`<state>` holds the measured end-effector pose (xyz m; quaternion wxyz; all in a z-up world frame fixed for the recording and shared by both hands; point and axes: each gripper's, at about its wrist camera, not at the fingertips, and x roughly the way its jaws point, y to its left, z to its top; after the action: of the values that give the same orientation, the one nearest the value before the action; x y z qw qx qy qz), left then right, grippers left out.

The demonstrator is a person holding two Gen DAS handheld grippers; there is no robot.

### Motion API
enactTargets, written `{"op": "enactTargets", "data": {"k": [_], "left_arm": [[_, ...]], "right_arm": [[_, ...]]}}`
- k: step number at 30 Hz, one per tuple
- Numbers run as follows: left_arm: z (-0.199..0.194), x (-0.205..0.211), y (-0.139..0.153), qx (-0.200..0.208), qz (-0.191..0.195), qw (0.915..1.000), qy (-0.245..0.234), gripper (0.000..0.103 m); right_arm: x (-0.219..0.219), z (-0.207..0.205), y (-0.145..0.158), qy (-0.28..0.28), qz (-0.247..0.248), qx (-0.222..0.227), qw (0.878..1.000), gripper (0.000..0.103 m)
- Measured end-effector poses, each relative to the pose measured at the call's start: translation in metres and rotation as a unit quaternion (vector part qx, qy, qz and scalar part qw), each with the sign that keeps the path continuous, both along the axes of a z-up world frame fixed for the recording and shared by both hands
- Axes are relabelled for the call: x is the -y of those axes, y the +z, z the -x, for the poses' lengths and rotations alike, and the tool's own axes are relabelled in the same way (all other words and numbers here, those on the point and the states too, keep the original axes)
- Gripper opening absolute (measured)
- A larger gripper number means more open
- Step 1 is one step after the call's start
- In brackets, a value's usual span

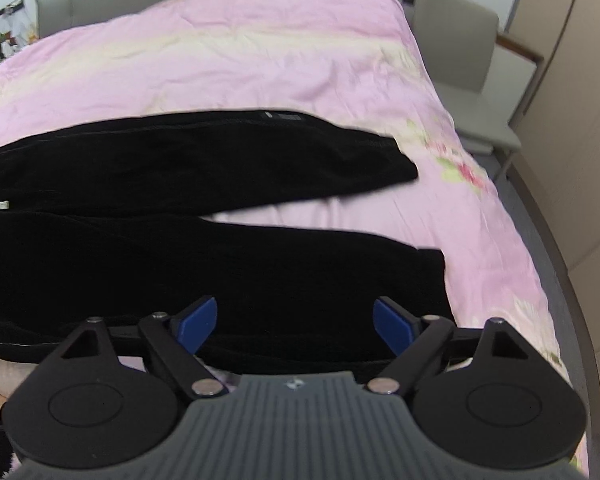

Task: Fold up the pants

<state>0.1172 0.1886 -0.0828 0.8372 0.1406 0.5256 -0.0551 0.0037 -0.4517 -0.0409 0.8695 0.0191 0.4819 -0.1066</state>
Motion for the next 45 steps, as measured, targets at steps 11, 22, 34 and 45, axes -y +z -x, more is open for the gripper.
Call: {"op": "enactTargets", "data": {"k": [11, 22, 34, 45], "left_arm": [[0.004, 0.008, -0.053, -0.064, -0.140, 0.9731, -0.172, 0.079], [0.021, 0.040, -0.117, -0.036, -0.354, 0.8889, -0.289, 0.082], [0.045, 0.051, -0.116, 0.054, -0.430, 0.8296, -0.353, 0.088], [0.068, 0.070, -0.111, 0.046, -0.440, 0.7639, -0.469, 0.085]], "right_arm": [[0.052, 0.001, -0.013, -0.047, 0.012, -0.049, 0.998, 0.082], [0.057, 0.005, -0.018, 0.048, 0.035, -0.099, 0.993, 0.082], [0.037, 0.005, -0.056, 0.248, 0.102, -0.175, 0.947, 0.077], [0.035, 0.000, -0.080, 0.324, 0.089, -0.154, 0.929, 0.065]]}}
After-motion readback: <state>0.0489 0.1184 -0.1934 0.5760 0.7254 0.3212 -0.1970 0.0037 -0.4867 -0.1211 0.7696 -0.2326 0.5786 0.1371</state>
